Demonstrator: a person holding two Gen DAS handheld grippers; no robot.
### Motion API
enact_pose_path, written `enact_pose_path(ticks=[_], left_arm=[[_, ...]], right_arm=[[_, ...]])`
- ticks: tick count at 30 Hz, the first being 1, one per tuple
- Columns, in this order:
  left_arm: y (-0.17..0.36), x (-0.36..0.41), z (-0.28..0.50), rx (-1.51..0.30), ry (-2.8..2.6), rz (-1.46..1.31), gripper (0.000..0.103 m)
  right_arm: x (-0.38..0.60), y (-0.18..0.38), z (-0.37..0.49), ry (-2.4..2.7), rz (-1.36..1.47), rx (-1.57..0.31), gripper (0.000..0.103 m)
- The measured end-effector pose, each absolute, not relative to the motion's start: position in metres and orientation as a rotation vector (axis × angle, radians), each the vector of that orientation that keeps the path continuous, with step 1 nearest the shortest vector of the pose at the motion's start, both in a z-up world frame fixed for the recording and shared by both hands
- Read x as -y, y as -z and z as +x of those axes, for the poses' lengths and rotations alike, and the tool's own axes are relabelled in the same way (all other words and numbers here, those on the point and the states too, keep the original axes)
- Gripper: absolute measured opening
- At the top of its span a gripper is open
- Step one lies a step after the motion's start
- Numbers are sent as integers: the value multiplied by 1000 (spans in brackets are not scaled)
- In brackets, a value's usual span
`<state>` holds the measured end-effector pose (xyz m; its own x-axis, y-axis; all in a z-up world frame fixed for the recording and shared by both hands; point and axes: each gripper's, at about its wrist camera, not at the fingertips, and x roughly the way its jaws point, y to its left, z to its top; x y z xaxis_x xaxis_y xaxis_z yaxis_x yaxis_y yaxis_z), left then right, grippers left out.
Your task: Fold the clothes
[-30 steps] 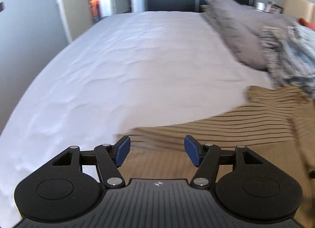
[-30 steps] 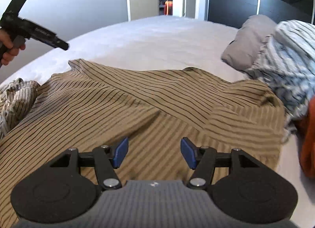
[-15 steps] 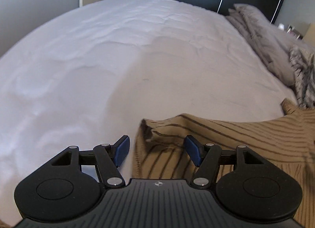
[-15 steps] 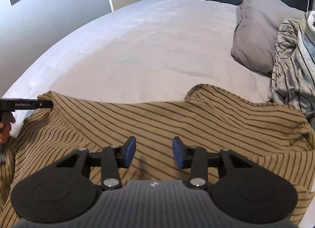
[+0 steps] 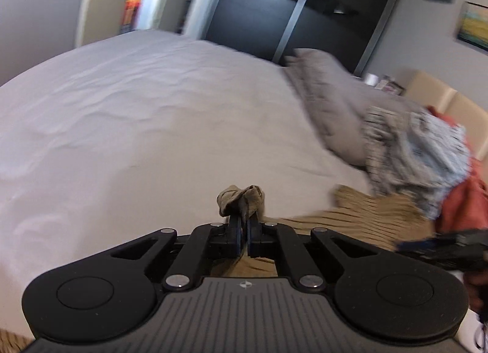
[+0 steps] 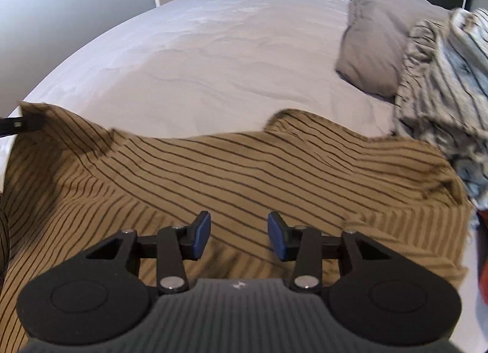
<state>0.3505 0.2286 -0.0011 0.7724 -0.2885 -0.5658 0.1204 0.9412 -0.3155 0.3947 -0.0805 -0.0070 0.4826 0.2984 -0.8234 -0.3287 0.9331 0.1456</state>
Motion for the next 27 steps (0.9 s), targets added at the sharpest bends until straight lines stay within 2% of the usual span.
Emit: enact_pose_path(ticks=[4,12,13,14,15,16,17,27], left_arm=[[-10,-182,327,-650,328,-227,2],[42,-100,308,-752,512,-82,3],[45,-99,306,-760,519,-83,8],[48,-98,303,-768,526,-83,24],[47,-102,297,-757,528,-82,34],[46,-105,291,-746,530,-82,56],[45,-109,285,-735,532,-81,61],[36,-164,228,-794,393,37,63]], right_arm=[[91,5,382,-370,-39,-1014,46],[89,10,364,-390,-70,-1043,46],[88,9,363,-393,-74,-1040,46],[87,9,362,-396,-71,-1038,46],[86,8,361,-400,-67,-1036,46],[85,7,361,-407,-55,-1037,46],[83,6,361,-414,-43,-1038,46],[53,14,353,-498,104,-1110,47]])
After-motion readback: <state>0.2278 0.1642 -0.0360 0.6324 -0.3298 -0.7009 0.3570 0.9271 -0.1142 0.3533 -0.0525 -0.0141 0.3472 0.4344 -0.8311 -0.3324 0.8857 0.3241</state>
